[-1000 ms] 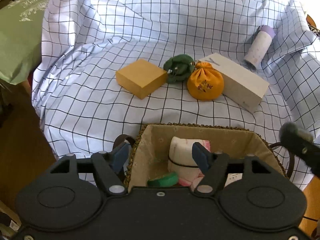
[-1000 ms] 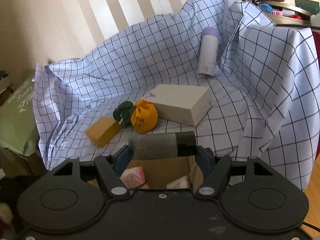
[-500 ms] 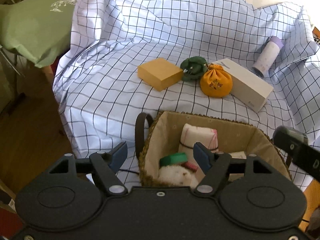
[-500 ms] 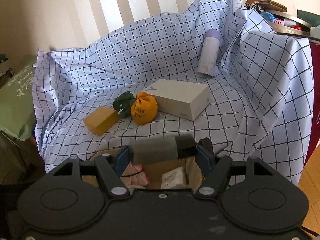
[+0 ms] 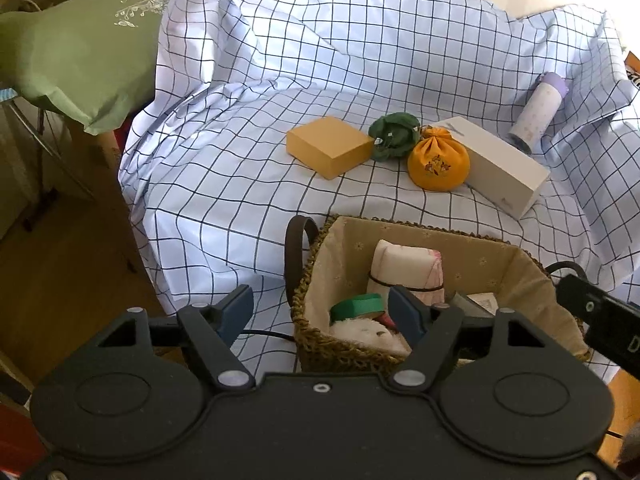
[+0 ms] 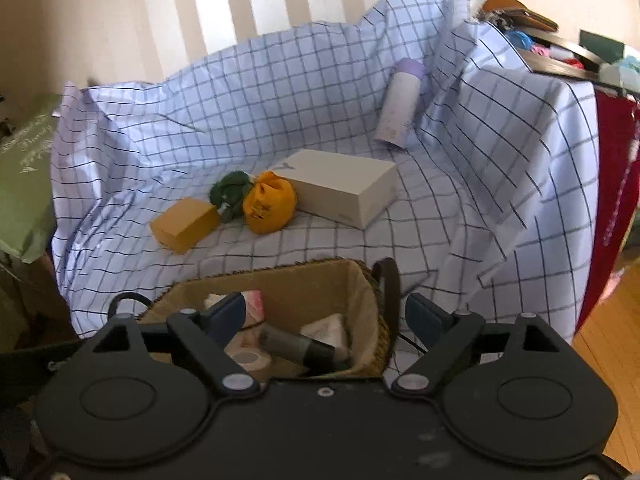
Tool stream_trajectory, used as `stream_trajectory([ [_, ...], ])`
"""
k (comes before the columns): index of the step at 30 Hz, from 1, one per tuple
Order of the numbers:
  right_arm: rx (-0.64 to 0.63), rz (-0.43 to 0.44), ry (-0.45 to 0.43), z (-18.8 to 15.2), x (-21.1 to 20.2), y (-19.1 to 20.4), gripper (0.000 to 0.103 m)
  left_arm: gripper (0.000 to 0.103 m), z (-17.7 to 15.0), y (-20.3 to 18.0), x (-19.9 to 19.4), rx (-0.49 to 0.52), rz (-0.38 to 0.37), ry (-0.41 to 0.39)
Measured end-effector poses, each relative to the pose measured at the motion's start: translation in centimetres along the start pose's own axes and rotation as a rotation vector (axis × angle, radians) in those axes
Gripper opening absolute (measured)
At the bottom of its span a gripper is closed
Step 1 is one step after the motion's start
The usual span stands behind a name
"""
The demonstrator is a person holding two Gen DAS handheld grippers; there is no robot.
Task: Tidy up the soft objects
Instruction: 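Move both tools from the basket back toward the pile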
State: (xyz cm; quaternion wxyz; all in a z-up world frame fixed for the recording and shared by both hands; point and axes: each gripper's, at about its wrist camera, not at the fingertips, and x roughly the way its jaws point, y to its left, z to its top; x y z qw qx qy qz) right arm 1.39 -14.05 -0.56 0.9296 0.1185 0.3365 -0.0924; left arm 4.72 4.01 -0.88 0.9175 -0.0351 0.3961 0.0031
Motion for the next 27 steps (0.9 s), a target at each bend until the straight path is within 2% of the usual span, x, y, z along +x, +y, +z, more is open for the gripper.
stream_trajectory([
  [2,0.009,-0.013,0.008,0.0,0.1,-0.3,0.088,0.079,-0.1,0.0,-0.1,0.003,0.002,-0.003],
  [13,0.011,-0.037,0.063,0.0,1.0,-0.8,0.095,0.083,-0.3,-0.4,0.1,0.036,0.013,-0.001],
  [17,0.003,-0.043,0.072,0.1,1.2,-0.9,0.098,0.091,-0.4,-0.6,0.2,0.044,0.014,0.004],
  [27,-0.002,-0.052,0.099,-0.2,1.6,-1.2,0.102,0.096,-0.6,-0.7,0.2,0.055,0.024,0.009],
])
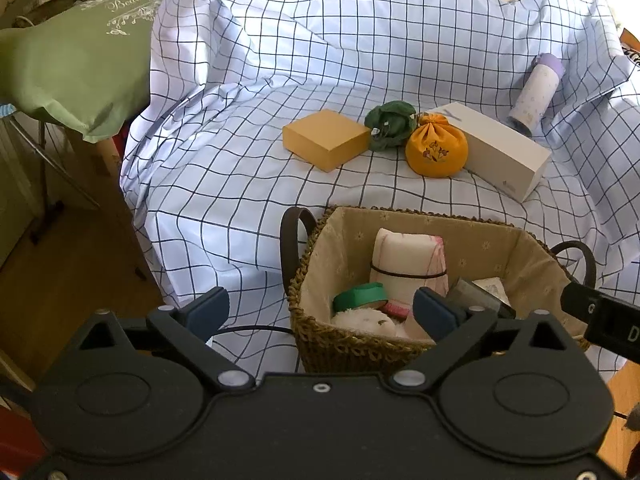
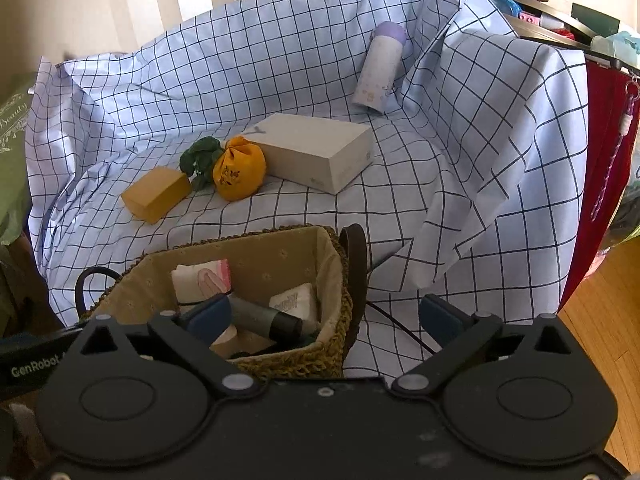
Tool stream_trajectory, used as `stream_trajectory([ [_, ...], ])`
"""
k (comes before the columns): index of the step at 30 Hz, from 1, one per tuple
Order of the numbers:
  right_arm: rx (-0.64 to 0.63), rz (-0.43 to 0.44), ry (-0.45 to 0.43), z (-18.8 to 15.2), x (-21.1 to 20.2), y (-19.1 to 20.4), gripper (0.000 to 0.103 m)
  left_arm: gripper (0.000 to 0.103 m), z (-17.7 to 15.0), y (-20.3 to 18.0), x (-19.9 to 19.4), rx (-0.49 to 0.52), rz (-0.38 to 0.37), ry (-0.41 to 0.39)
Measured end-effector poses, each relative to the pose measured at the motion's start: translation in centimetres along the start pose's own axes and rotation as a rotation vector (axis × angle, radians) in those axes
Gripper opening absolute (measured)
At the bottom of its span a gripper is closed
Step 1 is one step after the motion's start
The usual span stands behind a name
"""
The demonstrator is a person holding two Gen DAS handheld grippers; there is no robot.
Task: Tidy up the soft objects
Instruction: 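Move both tools from the basket back toward the pile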
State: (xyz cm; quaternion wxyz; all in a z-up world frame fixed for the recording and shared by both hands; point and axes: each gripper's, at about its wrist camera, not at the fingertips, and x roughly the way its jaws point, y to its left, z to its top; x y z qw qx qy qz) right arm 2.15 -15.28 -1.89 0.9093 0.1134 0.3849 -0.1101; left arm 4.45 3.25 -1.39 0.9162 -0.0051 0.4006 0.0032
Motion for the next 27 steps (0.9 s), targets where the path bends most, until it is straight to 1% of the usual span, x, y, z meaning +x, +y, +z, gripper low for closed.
stream_trajectory([
  [9,0.007,-0.001,0.022,-0.2,0.5,-0.1,0.103,0.100,-0.3,-0.2,0.2,0.014,0.005,0.011],
  [18,0.001,-0.013,0.051,-0.5,1.5,-0.2,0.103,0.100,-0.3,-0.5,0.4,0.038,0.017,0.010],
  [23,-0.002,-0.023,0.072,0.3,2.5,-0.4,0.103,0.100,0.3,-0.8,0.9,0.058,0.012,0.016],
  [27,-0.003,-0.030,0.083,1.3,3.3,-0.4,0.103,0.100,0.9,-0.6,1.3,0.054,0.007,0.024],
])
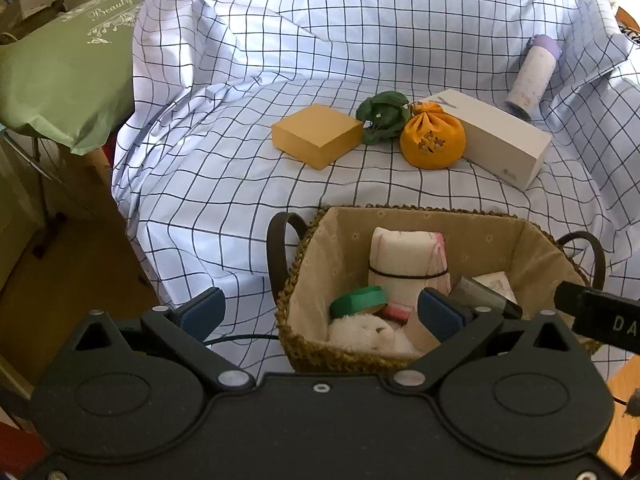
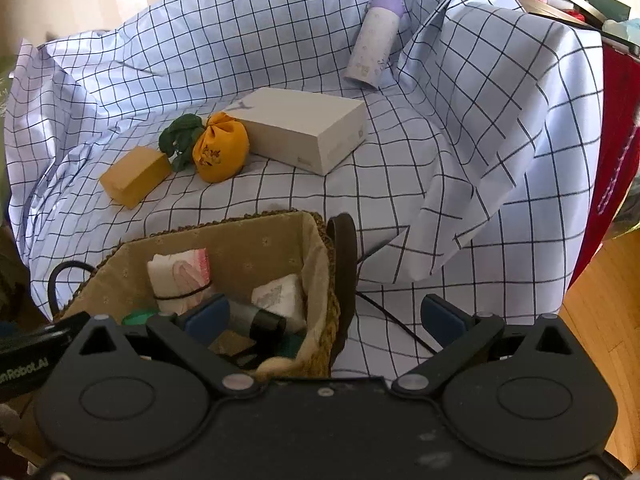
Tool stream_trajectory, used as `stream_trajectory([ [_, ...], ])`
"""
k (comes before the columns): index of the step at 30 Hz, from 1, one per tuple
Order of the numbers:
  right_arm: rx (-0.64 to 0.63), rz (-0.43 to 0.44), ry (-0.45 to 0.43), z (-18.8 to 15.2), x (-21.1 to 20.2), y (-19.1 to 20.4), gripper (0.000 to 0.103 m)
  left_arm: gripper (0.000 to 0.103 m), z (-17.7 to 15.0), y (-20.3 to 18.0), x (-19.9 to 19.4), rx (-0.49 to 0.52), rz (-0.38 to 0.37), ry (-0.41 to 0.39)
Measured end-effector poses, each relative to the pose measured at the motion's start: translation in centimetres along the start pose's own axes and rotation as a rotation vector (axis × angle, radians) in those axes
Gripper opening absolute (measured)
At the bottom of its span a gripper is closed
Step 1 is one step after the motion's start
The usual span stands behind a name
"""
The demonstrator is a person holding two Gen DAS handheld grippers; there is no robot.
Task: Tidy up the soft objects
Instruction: 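Move both tools from the basket back toward the pile, then grasp the green plush with the left tool while the right tool grasps the orange pouch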
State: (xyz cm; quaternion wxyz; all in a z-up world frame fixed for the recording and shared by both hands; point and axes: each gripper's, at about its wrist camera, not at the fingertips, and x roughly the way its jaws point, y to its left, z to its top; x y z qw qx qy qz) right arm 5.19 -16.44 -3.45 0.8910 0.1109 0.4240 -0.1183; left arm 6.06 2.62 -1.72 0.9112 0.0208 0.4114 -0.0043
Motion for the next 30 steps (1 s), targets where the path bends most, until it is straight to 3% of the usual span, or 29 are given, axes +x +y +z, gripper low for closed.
stream_trajectory([
  [21,-0.076,0.027,0.032,7.7,7.0,5.6,0.103,0.100,6.7,1.3,6.7,-0.009,0.032,0.069],
  [25,-0.084,0.036,-0.006,8.9,8.5,7.3,0.102,0.100,8.4,1.8,8.3,-0.016,0.034,0.074],
  [30,-0.116,-0.014,-0.081,9.8,10.2,9.8,0.102,0.099,10.7,2.4,10.1,-0.023,0.028,0.065],
])
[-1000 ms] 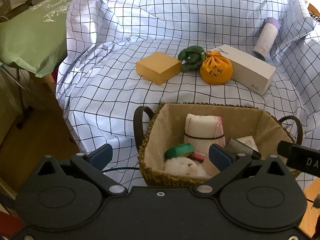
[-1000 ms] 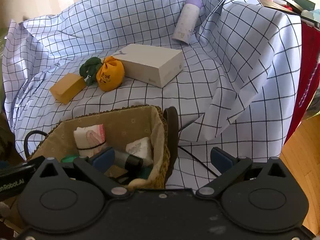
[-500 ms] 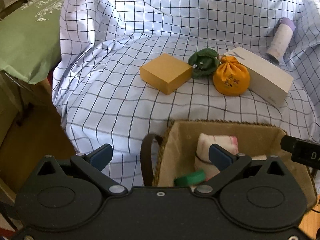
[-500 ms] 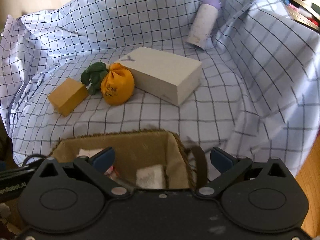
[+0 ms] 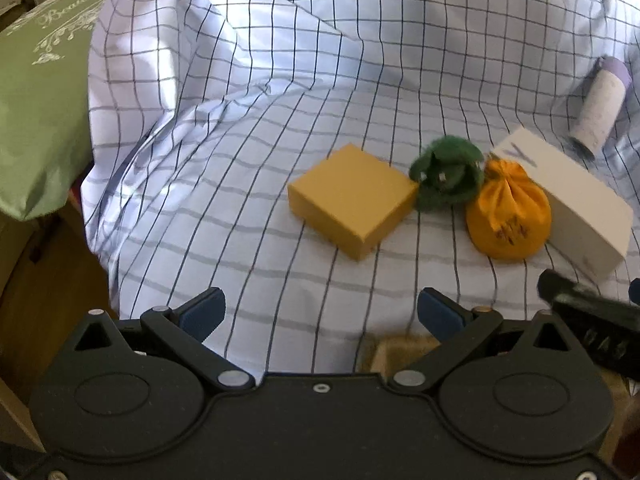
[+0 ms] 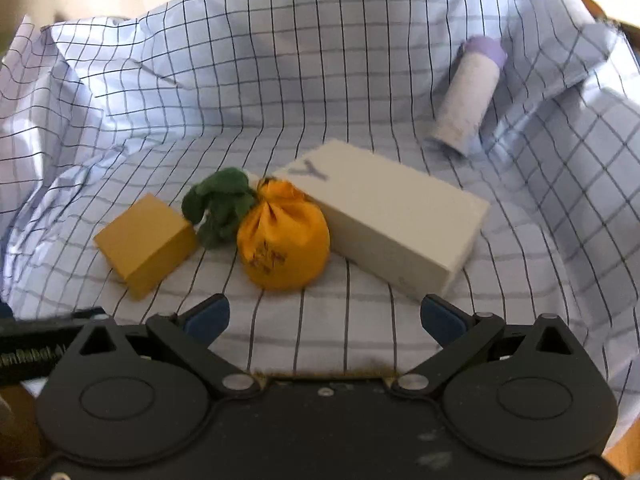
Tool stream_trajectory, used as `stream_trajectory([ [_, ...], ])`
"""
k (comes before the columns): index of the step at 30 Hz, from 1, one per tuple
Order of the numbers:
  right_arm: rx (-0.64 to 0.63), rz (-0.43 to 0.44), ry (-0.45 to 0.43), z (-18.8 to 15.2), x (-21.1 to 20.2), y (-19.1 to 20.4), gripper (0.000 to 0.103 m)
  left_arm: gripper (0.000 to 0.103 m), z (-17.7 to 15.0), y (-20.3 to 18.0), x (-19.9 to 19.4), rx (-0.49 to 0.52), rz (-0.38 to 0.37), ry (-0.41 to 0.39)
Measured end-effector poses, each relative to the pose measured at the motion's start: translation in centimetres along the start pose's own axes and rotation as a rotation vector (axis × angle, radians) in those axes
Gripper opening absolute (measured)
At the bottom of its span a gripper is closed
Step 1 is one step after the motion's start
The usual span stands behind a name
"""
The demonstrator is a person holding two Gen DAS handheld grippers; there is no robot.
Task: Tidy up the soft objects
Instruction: 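Grasp the green plush with the left tool while the right tool grasps the orange pouch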
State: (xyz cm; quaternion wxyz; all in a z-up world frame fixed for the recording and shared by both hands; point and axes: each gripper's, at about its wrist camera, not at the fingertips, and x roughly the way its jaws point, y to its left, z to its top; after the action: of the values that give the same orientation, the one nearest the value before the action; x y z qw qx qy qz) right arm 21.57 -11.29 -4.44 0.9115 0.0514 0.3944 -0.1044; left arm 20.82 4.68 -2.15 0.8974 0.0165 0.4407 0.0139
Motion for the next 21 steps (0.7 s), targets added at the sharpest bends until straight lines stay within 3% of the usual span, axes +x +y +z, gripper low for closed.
stream_trajectory([
  [4,0.021,-0.031,-0.017,0.7,1.5,0.8,0.102,0.099,2.5,0.2,1.4,0.003,-0.024,-0.007],
  [8,0.051,0.039,0.046,1.5,3.4,0.9,0.102,0.099,5.0,-0.1,2.7,0.033,-0.055,-0.016],
  [13,0.039,0.067,0.076,1.9,5.4,2.1,0.101,0.099,8.0,-1.3,4.0,0.069,-0.137,-0.011],
  [19,0.010,0.025,0.086,2.2,7.8,3.3,0.090,0.099,11.1,-3.0,6.6,0.110,-0.245,0.039],
  [21,0.001,0.002,0.089,2.2,8.5,3.5,0.080,0.099,11.8,-3.8,7.7,0.129,-0.263,0.062],
])
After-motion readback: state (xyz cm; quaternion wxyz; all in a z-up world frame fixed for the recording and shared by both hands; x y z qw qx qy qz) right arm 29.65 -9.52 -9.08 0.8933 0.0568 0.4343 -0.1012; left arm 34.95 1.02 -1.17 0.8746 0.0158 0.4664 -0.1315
